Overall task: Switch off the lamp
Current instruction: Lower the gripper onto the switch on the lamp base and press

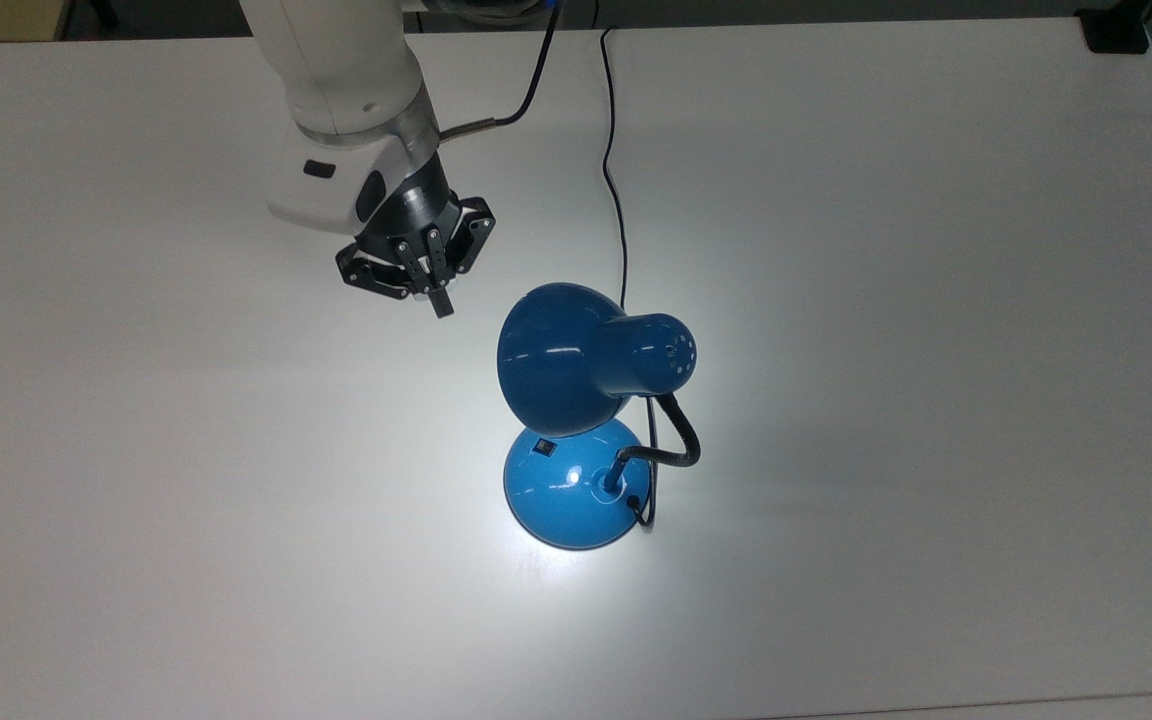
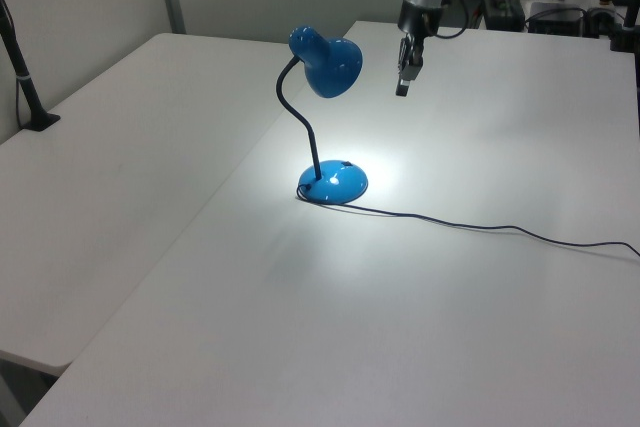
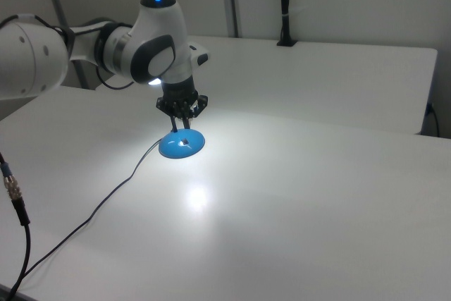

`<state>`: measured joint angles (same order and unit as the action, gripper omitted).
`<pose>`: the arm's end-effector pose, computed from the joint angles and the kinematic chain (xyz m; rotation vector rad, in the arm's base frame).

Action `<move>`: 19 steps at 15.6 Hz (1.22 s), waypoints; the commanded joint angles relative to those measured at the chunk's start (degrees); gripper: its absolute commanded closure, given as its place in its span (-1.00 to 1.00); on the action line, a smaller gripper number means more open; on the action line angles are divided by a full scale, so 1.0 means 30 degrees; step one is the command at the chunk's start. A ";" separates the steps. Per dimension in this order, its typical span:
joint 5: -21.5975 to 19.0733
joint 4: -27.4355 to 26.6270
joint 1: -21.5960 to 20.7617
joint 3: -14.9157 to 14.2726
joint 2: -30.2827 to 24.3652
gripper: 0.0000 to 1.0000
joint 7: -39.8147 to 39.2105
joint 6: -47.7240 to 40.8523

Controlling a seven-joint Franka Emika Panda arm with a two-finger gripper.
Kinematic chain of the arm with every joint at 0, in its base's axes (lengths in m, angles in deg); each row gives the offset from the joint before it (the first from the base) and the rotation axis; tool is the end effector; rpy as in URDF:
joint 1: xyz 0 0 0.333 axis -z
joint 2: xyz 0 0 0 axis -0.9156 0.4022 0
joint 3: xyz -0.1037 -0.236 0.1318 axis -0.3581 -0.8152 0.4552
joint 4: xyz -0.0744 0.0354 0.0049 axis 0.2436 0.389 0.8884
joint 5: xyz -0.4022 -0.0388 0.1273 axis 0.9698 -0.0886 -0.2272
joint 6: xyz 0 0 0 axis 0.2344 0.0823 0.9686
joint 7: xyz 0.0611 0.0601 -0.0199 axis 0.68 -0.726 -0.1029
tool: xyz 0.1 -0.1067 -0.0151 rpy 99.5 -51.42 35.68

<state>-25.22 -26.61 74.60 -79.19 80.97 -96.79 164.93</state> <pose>0.6979 -0.0127 0.3751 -2.9560 -0.7016 -0.3422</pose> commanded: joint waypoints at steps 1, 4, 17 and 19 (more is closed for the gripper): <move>0.0066 -0.0534 -0.0982 -0.0161 0.1451 1.00 -0.2097 0.3842; 0.0475 -0.0475 -0.1452 -0.0161 0.2333 1.00 -0.2773 0.4991; 0.1824 0.0403 -0.2654 -0.0337 0.4384 1.00 -0.2773 0.7074; 0.1883 0.0520 -0.2654 -0.0337 0.4706 1.00 -0.2715 0.7074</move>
<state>-20.27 -26.18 67.77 -79.20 93.39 -104.20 185.09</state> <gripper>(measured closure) 0.991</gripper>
